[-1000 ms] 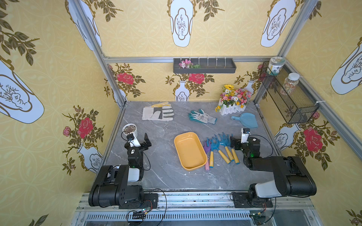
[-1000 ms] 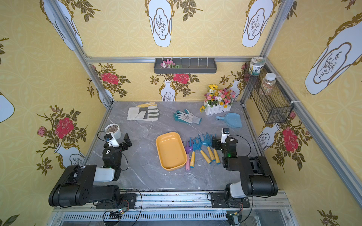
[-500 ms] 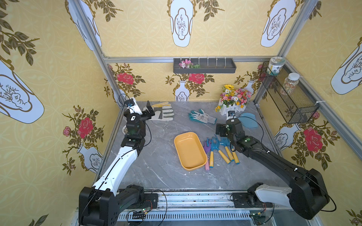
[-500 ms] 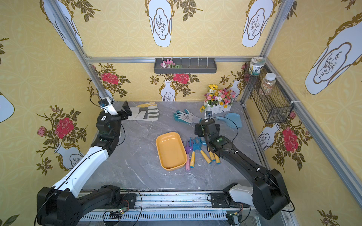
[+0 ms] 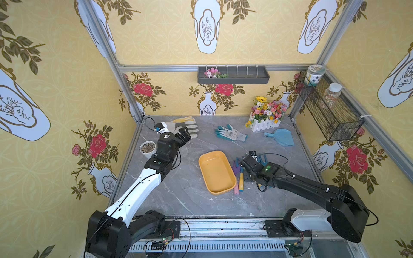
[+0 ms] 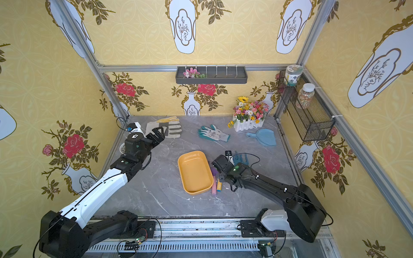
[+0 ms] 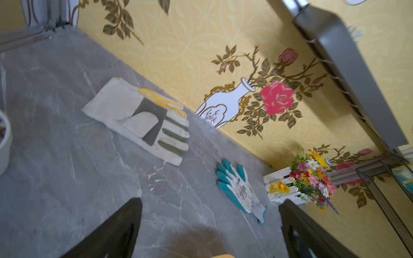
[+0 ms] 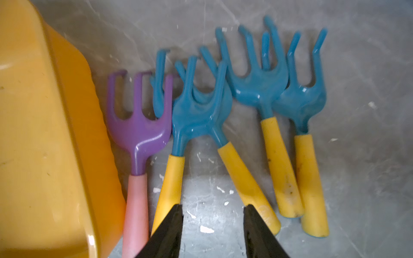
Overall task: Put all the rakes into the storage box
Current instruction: Pick up the rake at the center of the board.
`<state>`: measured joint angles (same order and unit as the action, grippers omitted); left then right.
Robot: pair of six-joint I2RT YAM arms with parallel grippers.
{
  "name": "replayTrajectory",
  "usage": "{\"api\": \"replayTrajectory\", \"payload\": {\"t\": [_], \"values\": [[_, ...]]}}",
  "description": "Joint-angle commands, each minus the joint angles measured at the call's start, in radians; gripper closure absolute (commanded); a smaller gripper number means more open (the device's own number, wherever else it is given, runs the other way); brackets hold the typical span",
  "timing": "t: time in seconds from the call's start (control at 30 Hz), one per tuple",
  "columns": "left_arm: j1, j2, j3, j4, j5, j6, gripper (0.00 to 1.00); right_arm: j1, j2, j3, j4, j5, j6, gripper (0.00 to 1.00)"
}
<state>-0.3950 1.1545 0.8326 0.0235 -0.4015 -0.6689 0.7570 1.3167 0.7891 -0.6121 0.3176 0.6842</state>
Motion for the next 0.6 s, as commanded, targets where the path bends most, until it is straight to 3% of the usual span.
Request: {"api": "replayTrajectory", "payload": {"t": [0.0,0.17,0.3,0.57], "values": [[-0.11,0.034,0.006,-0.082,-0.253,-0.06,0.0,0.009,0.019,-0.026,0.038,-0.127,0.046,0.5],[-0.2,0.116,0.113,-0.192,-0.369,-0.015,0.0,0.009,0.092,-0.021,0.103,-0.162,0.03,0.5],[-0.209,0.162,0.137,-0.264,-0.396,-0.102,0.0,0.009,0.181,0.021,0.108,-0.172,0.01,0.5],[-0.212,0.164,0.159,-0.287,-0.425,-0.116,0.0,0.007,0.251,0.048,0.118,-0.138,-0.001,0.59]]}}
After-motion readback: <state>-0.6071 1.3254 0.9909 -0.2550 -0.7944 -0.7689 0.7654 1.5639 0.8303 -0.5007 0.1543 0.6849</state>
